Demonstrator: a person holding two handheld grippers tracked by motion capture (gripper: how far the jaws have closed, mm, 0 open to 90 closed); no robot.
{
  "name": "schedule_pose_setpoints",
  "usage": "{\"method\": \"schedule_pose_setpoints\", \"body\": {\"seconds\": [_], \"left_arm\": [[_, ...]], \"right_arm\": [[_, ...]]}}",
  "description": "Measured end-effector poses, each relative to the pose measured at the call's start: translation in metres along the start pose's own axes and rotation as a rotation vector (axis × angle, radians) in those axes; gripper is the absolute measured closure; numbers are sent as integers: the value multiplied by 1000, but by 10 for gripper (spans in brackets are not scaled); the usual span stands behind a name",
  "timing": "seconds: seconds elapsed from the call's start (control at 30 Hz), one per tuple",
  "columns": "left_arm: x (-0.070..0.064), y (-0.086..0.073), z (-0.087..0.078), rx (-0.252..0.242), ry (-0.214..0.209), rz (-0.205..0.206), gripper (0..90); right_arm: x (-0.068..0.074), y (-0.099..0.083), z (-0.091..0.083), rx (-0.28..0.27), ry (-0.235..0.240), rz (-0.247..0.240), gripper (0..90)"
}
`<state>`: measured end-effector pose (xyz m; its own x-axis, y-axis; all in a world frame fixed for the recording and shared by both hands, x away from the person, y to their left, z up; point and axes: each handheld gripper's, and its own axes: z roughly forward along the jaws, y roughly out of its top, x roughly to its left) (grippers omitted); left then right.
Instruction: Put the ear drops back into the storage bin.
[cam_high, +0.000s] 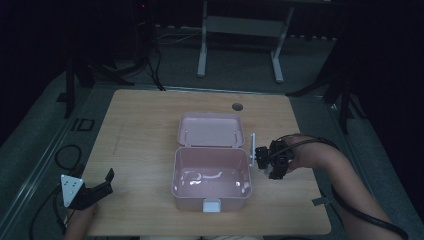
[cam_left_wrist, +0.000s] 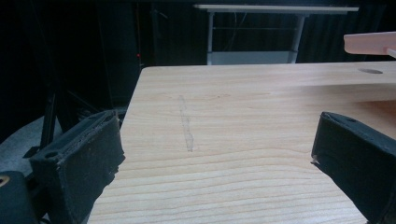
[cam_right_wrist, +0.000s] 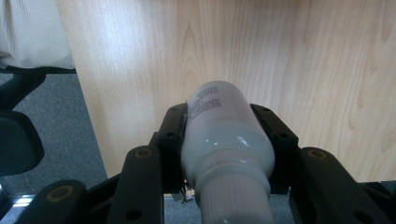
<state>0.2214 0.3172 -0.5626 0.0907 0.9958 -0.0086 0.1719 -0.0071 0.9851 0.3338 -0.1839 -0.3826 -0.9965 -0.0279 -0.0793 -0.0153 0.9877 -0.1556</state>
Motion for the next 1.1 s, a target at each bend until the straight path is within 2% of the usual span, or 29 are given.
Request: {"method": "schedule_pose_setpoints", "body": {"seconds": [0.4,0.77,1.1], "left_arm": [[0,0,0,0,0,0,20],[0,0,0,-1,-1,-2,20],[1,0,0,-1,-2,-2,20]], "right_arm": [[-3,22,-15,-10,-7,13,594],[-1,46,-25,-37,-19,-12,594],[1,69,-24,-51,-12,-47,594]]}}
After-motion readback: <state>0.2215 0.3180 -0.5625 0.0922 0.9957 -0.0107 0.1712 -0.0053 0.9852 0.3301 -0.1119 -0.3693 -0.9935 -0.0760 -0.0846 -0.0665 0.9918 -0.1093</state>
